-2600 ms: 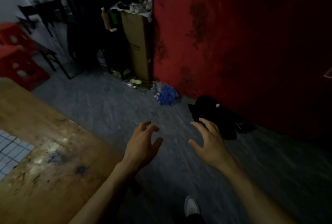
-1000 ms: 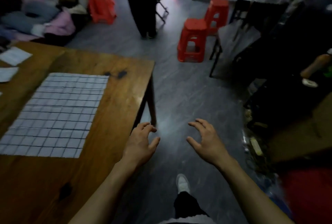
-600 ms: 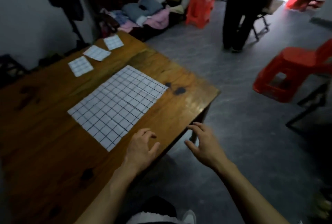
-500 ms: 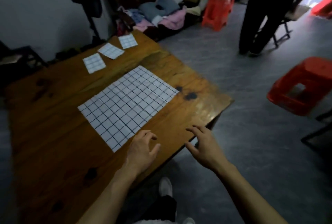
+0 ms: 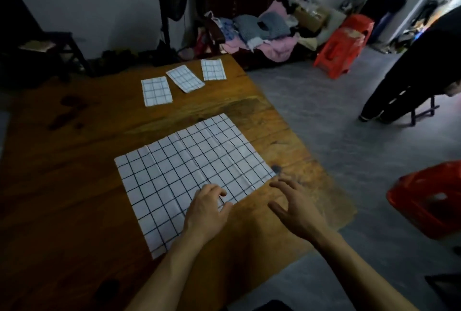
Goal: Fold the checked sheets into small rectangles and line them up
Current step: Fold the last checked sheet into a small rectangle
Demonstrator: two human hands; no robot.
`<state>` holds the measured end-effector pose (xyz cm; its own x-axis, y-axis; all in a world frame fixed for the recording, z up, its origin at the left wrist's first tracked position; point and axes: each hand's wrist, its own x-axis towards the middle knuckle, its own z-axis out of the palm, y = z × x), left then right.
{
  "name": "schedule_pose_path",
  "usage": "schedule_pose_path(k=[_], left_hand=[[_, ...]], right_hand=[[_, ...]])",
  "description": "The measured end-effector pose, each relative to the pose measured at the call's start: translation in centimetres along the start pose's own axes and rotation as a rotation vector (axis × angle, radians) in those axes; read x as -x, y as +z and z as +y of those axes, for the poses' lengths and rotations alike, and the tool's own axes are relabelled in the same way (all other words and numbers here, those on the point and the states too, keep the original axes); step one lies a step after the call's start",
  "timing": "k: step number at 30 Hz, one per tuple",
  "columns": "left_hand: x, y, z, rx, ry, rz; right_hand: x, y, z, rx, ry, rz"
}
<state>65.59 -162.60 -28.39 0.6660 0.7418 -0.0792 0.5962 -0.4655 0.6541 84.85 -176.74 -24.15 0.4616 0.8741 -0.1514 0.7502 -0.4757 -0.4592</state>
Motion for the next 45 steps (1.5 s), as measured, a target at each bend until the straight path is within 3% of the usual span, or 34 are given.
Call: schedule_pose_path(k=[9, 25, 38, 45], left_hand=[[-5.2, 0.3, 0.4, -0.05, -0.059, 0.024], [-15.7, 10.8, 9.0, -0.067, -0.31, 0.037], [-15.8, 14.6, 9.1, -0.253, -0.421, 0.096], [-15.8, 16.0, 8.2, -0.364, -0.421, 0.139]], right_hand=[[-7.7, -0.8, 0.2, -0.027, -0.09, -0.083], [-19.4, -5.6, 12.0, -0.022, -0.196, -0.237], [-20.0, -1.5, 14.7, -0.135, -0.272, -0.326], [-21.4, -2.5, 15.7, -0.175, -0.272, -0.322]])
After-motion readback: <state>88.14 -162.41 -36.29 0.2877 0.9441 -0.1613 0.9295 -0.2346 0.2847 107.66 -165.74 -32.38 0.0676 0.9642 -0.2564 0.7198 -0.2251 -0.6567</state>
